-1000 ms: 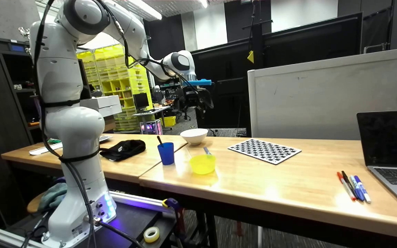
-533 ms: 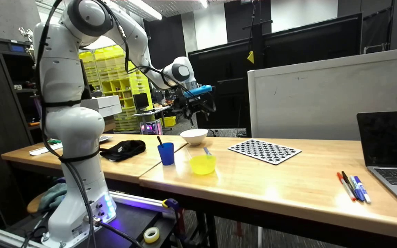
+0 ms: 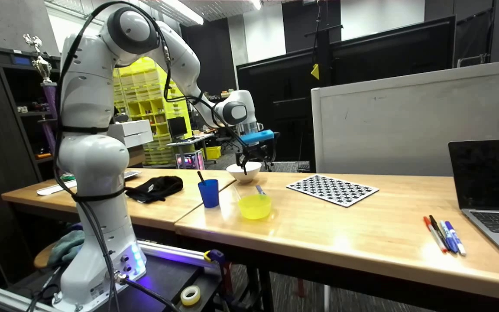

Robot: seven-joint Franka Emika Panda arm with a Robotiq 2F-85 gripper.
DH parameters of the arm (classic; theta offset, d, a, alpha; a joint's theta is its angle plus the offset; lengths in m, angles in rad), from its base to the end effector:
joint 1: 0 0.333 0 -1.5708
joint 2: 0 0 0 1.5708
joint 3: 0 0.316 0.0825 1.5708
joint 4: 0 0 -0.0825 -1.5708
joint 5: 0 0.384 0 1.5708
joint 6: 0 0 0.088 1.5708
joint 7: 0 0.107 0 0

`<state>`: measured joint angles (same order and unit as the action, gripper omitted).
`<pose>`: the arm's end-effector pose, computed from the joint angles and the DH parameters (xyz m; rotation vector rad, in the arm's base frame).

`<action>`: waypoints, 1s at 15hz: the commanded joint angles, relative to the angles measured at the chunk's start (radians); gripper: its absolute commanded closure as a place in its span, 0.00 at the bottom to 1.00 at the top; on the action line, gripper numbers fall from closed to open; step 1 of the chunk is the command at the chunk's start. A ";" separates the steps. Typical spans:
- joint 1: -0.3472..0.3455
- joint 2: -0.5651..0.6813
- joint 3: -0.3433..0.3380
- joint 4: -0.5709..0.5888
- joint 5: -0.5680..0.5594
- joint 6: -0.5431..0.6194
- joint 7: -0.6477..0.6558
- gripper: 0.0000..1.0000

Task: Put the fork into the into the white bowl

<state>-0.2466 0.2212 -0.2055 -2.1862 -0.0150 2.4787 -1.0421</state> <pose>0.5078 -0.2453 0.2955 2.9104 0.9131 0.0285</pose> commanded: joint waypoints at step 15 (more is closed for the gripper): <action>-0.114 0.240 0.114 0.176 0.140 -0.136 -0.148 0.00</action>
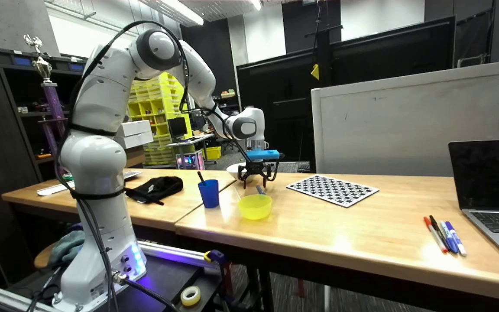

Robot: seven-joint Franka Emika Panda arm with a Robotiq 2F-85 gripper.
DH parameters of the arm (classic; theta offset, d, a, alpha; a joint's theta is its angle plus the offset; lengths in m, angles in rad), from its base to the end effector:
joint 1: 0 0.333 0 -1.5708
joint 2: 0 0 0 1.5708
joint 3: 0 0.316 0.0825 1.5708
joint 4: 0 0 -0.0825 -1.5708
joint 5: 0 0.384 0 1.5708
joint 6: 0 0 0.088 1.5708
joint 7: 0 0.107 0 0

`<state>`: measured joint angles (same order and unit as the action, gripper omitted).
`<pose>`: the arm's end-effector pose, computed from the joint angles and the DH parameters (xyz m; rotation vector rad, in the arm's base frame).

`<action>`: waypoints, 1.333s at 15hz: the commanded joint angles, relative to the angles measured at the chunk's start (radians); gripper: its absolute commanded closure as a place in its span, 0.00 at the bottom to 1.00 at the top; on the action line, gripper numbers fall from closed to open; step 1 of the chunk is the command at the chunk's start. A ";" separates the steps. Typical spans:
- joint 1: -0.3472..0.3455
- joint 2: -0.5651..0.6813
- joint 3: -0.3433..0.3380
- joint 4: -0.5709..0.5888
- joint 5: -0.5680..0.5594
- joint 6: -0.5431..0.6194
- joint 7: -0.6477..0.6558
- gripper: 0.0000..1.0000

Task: Put the fork into the into the white bowl

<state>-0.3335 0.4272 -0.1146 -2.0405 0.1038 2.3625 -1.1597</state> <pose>0.5297 -0.2523 0.2238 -2.8973 -0.9630 0.0835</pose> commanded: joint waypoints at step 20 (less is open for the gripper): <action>-0.048 0.034 0.045 -0.129 0.005 0.328 -0.051 0.00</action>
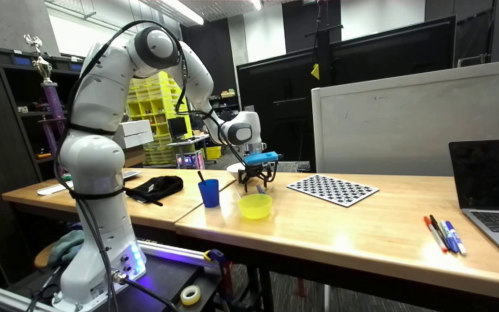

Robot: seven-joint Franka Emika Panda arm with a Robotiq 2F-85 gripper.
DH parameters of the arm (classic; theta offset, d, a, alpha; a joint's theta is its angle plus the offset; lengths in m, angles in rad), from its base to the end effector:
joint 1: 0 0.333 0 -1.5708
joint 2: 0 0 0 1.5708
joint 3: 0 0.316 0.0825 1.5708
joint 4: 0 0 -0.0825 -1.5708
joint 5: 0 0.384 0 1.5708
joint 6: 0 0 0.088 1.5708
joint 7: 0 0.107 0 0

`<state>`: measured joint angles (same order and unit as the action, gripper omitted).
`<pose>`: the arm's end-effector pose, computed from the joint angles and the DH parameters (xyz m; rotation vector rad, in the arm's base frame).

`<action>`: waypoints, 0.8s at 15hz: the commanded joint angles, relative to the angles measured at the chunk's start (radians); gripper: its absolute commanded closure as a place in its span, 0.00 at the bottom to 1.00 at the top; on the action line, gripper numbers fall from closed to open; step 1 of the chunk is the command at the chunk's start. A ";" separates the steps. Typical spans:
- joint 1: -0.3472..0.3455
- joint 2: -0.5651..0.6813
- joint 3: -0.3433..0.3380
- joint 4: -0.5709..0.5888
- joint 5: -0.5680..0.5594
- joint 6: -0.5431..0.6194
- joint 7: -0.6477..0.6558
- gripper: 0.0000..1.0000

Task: Put the fork into the into the white bowl

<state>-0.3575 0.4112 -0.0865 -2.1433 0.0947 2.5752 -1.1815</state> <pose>0.5173 -0.2479 0.2114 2.9640 1.0247 0.0448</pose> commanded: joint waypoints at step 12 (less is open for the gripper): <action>-0.037 0.014 0.043 -0.056 0.026 0.141 -0.085 0.41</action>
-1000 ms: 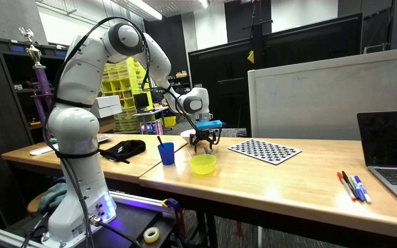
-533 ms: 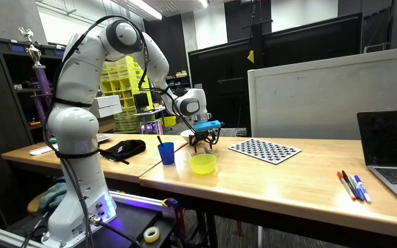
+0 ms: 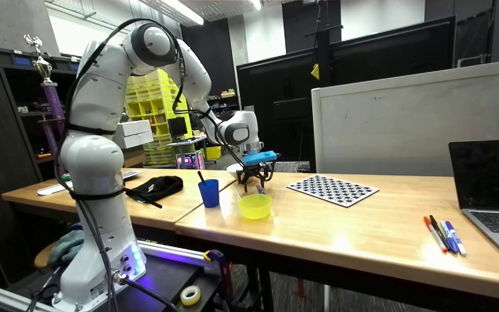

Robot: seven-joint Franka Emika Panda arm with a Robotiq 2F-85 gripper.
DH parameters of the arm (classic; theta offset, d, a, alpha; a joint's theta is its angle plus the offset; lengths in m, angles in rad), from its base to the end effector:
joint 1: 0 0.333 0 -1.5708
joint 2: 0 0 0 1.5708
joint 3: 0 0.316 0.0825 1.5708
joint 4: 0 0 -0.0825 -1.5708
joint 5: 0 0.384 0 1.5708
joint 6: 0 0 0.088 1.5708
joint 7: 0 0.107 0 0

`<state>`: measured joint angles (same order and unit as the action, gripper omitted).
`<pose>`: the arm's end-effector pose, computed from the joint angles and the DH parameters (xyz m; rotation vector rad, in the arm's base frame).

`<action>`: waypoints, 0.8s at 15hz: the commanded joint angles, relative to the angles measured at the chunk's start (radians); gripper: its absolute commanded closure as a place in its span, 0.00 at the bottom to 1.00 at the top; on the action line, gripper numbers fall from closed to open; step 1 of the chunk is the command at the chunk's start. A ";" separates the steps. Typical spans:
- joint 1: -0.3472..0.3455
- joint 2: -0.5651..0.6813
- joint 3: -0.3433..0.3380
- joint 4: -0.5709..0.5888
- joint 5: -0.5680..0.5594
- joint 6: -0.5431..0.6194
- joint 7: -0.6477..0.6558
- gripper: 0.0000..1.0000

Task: Put the fork into the into the white bowl

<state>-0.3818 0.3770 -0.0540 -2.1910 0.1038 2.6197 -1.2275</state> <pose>0.5103 -0.2404 0.2166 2.9308 1.0821 0.0954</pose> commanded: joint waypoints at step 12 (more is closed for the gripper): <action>-0.022 0.009 0.033 -0.052 0.138 0.125 -0.178 0.90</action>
<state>-0.3866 0.3256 -0.0400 -2.2512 0.1989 2.6498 -1.3489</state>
